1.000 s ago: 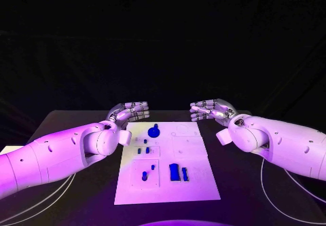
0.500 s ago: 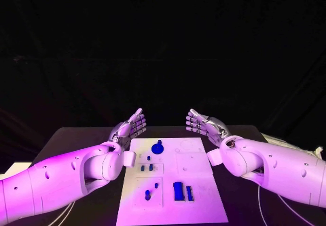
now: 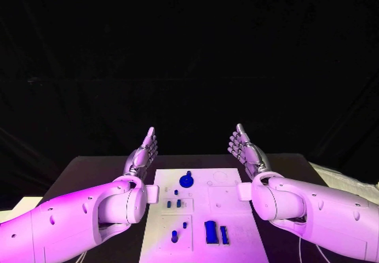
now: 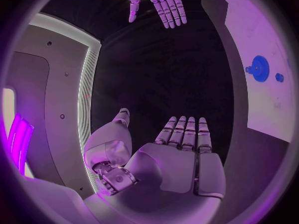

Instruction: Assemble the parts on the task board

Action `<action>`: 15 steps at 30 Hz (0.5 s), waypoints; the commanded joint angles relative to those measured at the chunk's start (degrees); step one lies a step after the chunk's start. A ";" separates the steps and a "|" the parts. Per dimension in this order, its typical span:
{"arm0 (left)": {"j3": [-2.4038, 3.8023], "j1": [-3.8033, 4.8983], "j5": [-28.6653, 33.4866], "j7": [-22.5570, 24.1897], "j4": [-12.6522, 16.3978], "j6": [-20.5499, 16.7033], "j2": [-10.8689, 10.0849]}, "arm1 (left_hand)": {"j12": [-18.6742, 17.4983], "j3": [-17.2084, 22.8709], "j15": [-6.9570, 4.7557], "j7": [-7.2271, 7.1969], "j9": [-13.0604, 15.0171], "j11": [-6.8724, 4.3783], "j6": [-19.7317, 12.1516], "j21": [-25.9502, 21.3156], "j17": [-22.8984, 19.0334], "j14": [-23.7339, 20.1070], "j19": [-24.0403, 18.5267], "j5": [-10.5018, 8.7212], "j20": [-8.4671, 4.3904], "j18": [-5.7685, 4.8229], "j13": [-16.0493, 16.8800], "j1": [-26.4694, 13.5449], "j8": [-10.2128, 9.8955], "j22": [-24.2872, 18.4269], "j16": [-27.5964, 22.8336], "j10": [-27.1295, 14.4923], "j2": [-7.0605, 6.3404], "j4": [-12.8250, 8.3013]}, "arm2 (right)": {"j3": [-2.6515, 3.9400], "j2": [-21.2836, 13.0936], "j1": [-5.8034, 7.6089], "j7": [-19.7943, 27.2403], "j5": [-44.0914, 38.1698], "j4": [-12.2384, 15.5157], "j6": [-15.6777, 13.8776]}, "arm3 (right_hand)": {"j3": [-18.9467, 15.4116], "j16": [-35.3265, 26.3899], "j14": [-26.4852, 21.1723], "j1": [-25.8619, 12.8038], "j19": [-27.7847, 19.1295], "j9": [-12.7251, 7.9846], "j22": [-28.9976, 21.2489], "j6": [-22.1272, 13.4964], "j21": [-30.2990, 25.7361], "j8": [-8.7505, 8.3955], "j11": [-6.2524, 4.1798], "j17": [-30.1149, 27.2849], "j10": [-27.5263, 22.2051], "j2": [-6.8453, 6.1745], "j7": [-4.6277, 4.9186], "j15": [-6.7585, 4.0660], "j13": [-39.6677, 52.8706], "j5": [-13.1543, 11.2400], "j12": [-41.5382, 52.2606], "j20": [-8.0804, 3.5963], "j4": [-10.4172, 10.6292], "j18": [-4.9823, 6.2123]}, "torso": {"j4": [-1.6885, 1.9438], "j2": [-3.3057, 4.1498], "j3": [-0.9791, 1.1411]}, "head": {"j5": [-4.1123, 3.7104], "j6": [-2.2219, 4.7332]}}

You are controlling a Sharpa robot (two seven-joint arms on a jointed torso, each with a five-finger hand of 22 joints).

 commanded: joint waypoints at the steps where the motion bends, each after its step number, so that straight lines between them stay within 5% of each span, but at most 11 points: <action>1: 0.07 0.00 -0.96 2.03 0.18 -2.37 0.05 | -0.39 -4.11 -0.12 -0.31 -0.09 -0.23 -4.33 -0.35 -0.14 -4.09 -3.54 -0.38 -1.17 -1.76 -0.06 -6.07 -0.39 -2.18 -1.43 -4.59 0.02 -0.01 | 0.05 -0.01 -0.04 2.88 1.99 0.16 -3.47 | -0.64 -0.44 -4.68 -6.26 -3.96 -0.19 -2.10 -4.21 -1.84 -0.40 -0.11 -1.01 -4.68 -0.01 -0.39 -0.01 -0.50 -0.30 -0.38 -0.56 0.07 -1.44 | 0.03 0.00 0.04 | -0.01 0.02; 2: 0.07 0.00 -0.96 2.03 0.18 -2.37 0.05 | -0.39 -4.11 -0.12 -0.31 -0.09 -0.23 -5.00 -0.35 -0.14 -4.71 -4.16 -0.38 -1.17 -1.76 -0.06 -6.98 -0.39 -2.51 -1.43 -5.27 0.02 -0.01 | 0.05 -0.01 -0.04 2.88 1.99 0.16 -3.47 | -0.64 -0.44 -5.39 -7.19 -4.56 -0.19 -2.10 -4.86 -5.87 -0.40 -0.11 -1.01 -5.35 -0.01 -0.39 -0.01 -0.50 -0.30 -0.38 -0.56 0.07 -1.44 | 0.03 0.00 0.04 | -0.01 0.02; 5: 0.07 0.00 -0.96 2.03 0.18 -2.37 0.05 | -0.39 -4.11 -0.12 -0.31 -0.09 -0.23 -5.90 -0.35 -0.14 -5.59 -4.90 -0.38 -1.17 -1.76 -0.06 -8.26 -0.39 -2.96 -1.43 -6.26 0.02 -0.01 | 0.05 -0.01 -0.04 2.88 1.99 0.16 -3.47 | -0.64 -0.44 -6.40 -8.52 -5.38 -0.19 -2.10 -5.75 -5.87 -0.40 -0.11 -1.01 -6.37 -0.01 -0.39 -0.01 -0.50 -0.30 -0.38 -0.56 0.07 -1.44 | 0.03 0.00 0.04 | -0.01 0.02; 6: 0.07 0.00 -0.96 2.03 0.18 -2.37 0.05 | -0.39 -4.11 -0.12 -0.31 -0.09 -0.23 -6.23 -0.35 -0.14 -5.88 -5.15 -0.38 -1.17 -1.76 -0.06 -8.70 -0.39 -7.03 -1.43 -6.57 0.02 -0.01 | 0.05 -0.01 -0.04 2.88 1.99 0.16 -3.47 | -0.64 -0.44 -6.71 -8.96 -5.65 -0.19 -2.10 -6.07 -5.87 -0.40 -0.11 -1.01 -6.71 -0.01 -0.39 -0.01 -0.50 -0.30 -0.38 -0.56 0.07 -1.44 | 0.03 0.00 0.04 | -0.01 0.02; 15: 0.07 0.00 -0.96 2.03 0.18 -2.37 0.05 | -0.39 -4.11 -0.12 -0.31 -0.09 -0.23 -8.52 -0.35 -0.14 -8.00 -6.95 -0.38 -1.17 -1.76 -0.06 -11.97 -0.39 -7.03 -1.43 -9.06 0.02 -0.01 | 0.05 -0.01 -0.04 2.88 1.99 0.16 -3.47 | -0.64 -0.44 -9.26 -12.33 -7.71 -0.19 -2.10 -8.31 -5.87 -0.40 -0.11 -1.01 -9.19 -0.01 -0.39 -0.01 -0.50 -0.30 -0.38 -0.56 0.07 -1.44 | 0.03 0.00 0.04 | -0.01 0.02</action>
